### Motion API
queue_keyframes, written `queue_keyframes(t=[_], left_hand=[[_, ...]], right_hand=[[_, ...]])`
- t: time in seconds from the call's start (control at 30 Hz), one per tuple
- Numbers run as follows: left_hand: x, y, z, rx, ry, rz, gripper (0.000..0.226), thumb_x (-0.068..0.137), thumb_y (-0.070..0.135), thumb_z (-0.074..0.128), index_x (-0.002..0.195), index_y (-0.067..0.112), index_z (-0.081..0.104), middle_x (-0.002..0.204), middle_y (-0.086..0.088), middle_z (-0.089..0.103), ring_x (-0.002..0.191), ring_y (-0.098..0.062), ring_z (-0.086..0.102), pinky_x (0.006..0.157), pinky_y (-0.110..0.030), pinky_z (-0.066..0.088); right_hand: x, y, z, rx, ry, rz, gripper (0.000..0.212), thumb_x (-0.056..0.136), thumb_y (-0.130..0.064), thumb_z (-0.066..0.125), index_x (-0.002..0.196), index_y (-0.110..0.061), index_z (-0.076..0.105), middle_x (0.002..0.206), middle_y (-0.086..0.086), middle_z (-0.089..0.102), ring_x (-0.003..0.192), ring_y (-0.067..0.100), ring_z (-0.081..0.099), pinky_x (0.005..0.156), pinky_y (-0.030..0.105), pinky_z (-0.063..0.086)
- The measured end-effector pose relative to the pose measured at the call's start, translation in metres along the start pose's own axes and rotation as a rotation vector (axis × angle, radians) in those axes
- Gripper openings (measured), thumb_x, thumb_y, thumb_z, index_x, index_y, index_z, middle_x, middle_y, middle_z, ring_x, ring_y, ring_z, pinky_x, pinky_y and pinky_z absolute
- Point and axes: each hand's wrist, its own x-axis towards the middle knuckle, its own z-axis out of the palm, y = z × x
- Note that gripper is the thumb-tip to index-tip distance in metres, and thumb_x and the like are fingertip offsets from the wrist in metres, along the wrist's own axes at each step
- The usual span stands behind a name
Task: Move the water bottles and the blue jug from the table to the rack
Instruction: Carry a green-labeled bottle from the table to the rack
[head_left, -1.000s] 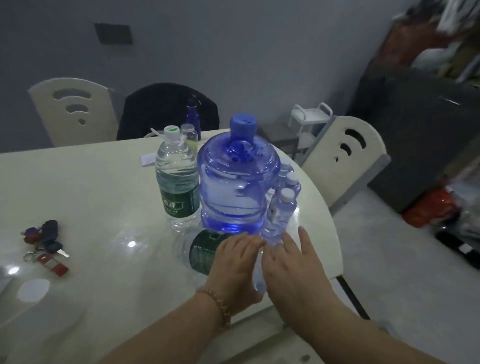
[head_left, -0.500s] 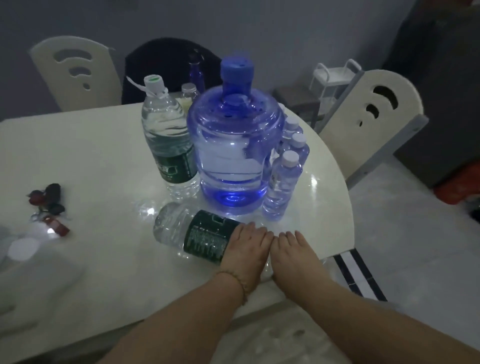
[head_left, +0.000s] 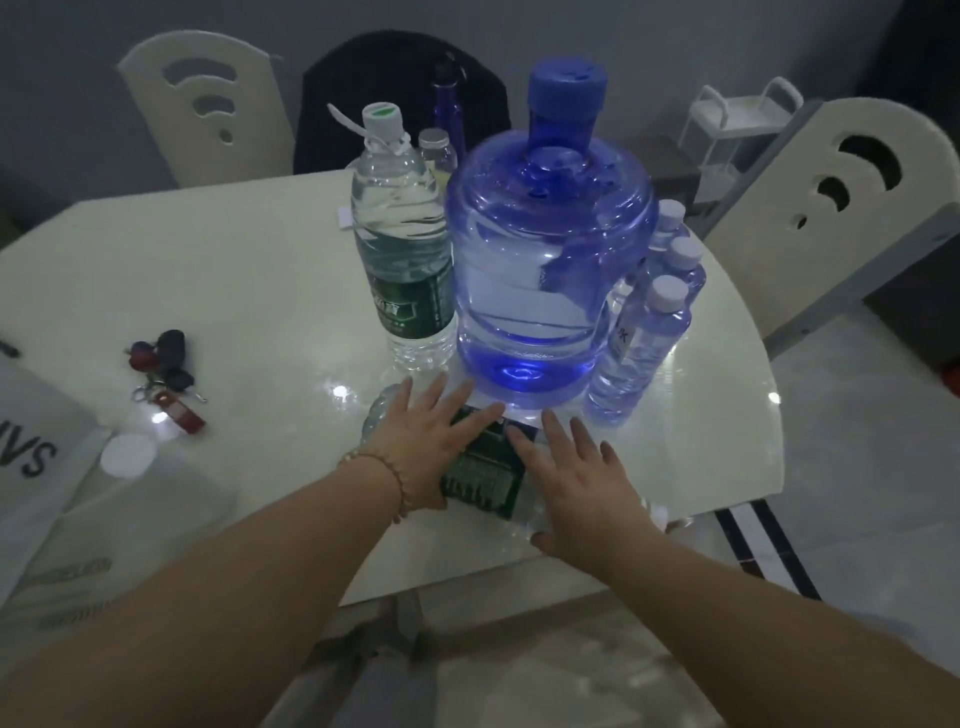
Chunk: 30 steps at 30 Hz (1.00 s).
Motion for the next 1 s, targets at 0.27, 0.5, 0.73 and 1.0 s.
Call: queue_keyframes(t=[0.27,0.5,0.73,1.0], left_hand=[[0.006,-0.010,0.009,0.054,0.123,0.150,0.109,0.058,0.066,0.068,0.140,0.039,0.002,0.131,-0.012,0.040,0.118,-0.036,0.038,0.106,-0.060,0.019],[0.004,-0.010,0.011,0.013,0.097,0.131,0.112,0.059,0.062,0.071,0.139,0.040,-0.004,0.146,-0.015,0.025,0.128,-0.037,0.029,0.106,-0.056,0.022],[-0.010,0.016,-0.001,-0.054,0.132,0.074,0.102,0.058,0.060,0.067,0.138,0.038,0.009,0.129,-0.004,0.046,0.113,-0.027,0.044,0.097,-0.046,0.034],[0.016,0.127,-0.087,-0.001,0.276,0.129,0.098,0.055,0.057,0.067,0.136,0.037,0.015,0.116,-0.002,0.052,0.100,-0.024,0.049,0.087,-0.041,0.040]], right_hand=[[0.007,0.005,0.001,-0.029,0.004,0.052,0.131,0.052,-0.064,0.078,0.141,-0.048,-0.017,0.150,0.008,0.022,0.135,0.036,0.023,0.110,0.058,0.015],[0.006,0.000,-0.003,-0.029,-0.011,0.055,0.127,0.058,-0.051,0.079,0.140,-0.047,-0.019,0.148,0.012,0.025,0.120,0.034,0.039,0.094,0.045,0.042],[-0.009,0.017,-0.019,-0.068,-0.031,-0.048,0.127,0.059,-0.049,0.080,0.140,-0.046,-0.018,0.142,0.010,0.030,0.114,0.032,0.043,0.091,0.044,0.044],[-0.103,0.115,-0.075,-0.112,0.066,-0.029,0.128,0.057,-0.059,0.077,0.139,-0.048,-0.021,0.142,0.009,0.031,0.116,0.031,0.043,0.091,0.043,0.045]])
